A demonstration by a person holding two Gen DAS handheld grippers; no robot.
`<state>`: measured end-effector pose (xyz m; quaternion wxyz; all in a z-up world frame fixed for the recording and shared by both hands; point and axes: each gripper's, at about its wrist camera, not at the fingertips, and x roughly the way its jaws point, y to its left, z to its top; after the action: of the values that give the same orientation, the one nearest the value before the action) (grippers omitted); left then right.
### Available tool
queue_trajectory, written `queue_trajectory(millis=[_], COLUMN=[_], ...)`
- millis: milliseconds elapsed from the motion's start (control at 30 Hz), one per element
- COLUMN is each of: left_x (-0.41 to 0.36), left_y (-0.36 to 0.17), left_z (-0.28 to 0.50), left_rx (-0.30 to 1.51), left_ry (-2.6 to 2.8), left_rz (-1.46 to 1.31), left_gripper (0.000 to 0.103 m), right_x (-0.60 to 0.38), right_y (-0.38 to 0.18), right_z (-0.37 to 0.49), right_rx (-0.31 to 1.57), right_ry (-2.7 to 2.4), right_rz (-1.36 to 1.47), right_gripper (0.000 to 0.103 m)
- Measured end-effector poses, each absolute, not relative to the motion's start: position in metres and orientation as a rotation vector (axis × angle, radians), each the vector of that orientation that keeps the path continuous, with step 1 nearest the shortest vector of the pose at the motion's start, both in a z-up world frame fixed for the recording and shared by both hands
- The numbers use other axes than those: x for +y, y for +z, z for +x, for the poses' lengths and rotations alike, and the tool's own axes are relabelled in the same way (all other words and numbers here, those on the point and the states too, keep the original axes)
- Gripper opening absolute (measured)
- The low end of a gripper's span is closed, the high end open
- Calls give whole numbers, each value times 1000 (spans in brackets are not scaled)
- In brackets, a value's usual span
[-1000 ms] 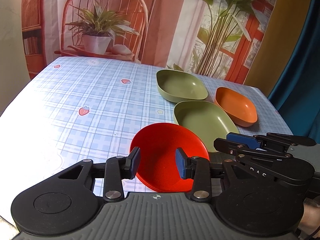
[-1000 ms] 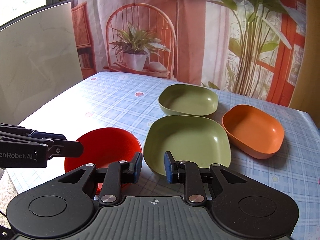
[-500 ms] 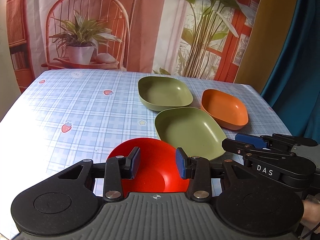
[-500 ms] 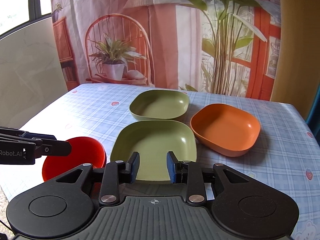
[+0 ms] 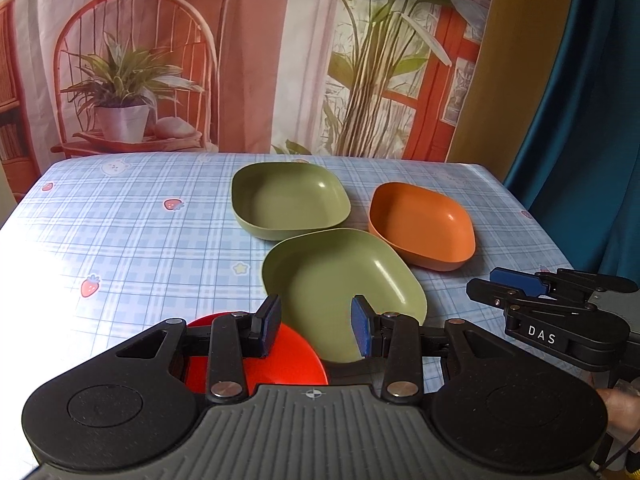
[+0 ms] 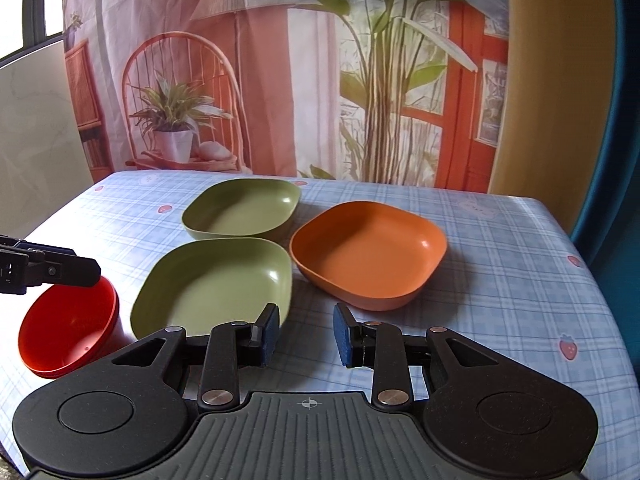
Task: Organize plates and bowls
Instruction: 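Open both grippers and move them toward the green plates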
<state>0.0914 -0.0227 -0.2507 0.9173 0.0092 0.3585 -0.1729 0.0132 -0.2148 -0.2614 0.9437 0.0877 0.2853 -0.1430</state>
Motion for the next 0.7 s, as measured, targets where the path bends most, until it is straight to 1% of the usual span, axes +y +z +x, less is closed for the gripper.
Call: queue_trajectory(millis=[700], left_x=[-74], left_y=[-250], left_z=[111], left_rx=[746], left_ry=[-420], left_rz=[51], left_gripper=[40], right_x=[-271], right_y=[-257], right_z=[1], right_rx=[589], right_ry=[-358], right_rz=[142], right_gripper=[28])
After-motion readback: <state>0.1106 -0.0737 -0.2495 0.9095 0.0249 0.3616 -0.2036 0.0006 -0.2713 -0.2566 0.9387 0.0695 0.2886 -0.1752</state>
